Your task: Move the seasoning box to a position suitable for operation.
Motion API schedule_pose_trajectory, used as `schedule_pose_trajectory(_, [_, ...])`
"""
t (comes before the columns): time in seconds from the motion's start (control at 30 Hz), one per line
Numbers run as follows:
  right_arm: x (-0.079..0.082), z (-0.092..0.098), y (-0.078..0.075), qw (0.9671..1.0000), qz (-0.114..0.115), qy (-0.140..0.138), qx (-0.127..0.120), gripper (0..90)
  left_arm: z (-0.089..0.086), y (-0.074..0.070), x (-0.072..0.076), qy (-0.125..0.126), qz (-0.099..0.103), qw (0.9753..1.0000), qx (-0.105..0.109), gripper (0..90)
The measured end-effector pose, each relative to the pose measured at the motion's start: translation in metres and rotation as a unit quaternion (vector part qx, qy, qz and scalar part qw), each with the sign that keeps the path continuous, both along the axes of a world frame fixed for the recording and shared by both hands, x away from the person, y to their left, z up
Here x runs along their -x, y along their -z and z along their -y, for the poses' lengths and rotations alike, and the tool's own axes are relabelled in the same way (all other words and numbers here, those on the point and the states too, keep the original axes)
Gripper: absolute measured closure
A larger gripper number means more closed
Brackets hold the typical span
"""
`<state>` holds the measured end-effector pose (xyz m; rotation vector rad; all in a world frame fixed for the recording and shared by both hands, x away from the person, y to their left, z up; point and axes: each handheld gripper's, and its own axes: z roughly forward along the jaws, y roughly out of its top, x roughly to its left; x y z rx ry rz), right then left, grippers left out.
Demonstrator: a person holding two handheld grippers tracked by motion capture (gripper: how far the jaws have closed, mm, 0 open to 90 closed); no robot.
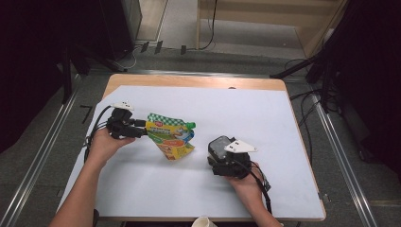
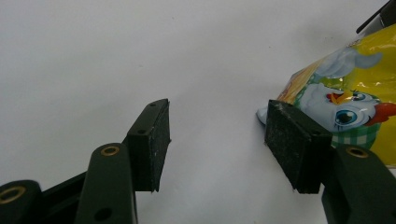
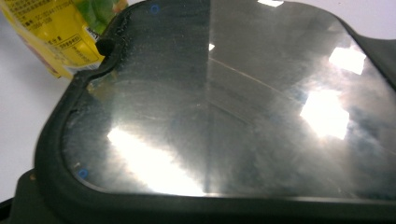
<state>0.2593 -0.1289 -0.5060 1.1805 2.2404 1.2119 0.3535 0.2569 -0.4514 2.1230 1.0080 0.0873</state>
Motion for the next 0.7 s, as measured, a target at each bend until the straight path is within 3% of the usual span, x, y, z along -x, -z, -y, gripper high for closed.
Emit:
schedule_pose_trajectory(0.2, [0.006, 0.004, 0.005, 0.9998, 0.017, -0.005, -0.004, 15.8, 0.001, 0.001, 0.000, 0.004, -0.001, 1.0000, -0.001, 41.4])
schedule_pose_trajectory(0.4, [0.009, 0.003, 0.003, 0.9999, 0.014, -0.006, 0.000, 10.4, 0.003, 0.000, 0.001, 0.009, 0.000, 1.0000, 0.002, 41.4])
schedule_pose_trajectory(0.57, [0.010, 0.008, -0.002, 0.9998, -0.010, -0.004, -0.016, 7.4, 0.001, -0.001, 0.003, 0.010, 0.000, 0.9999, -0.003, 42.0])
schedule_pose_trajectory(0.7, [0.016, 0.019, -0.015, 0.9993, -0.026, -0.010, -0.024, 7.2, -0.004, -0.004, 0.014, 0.019, 0.003, 0.9998, -0.009, 42.1])
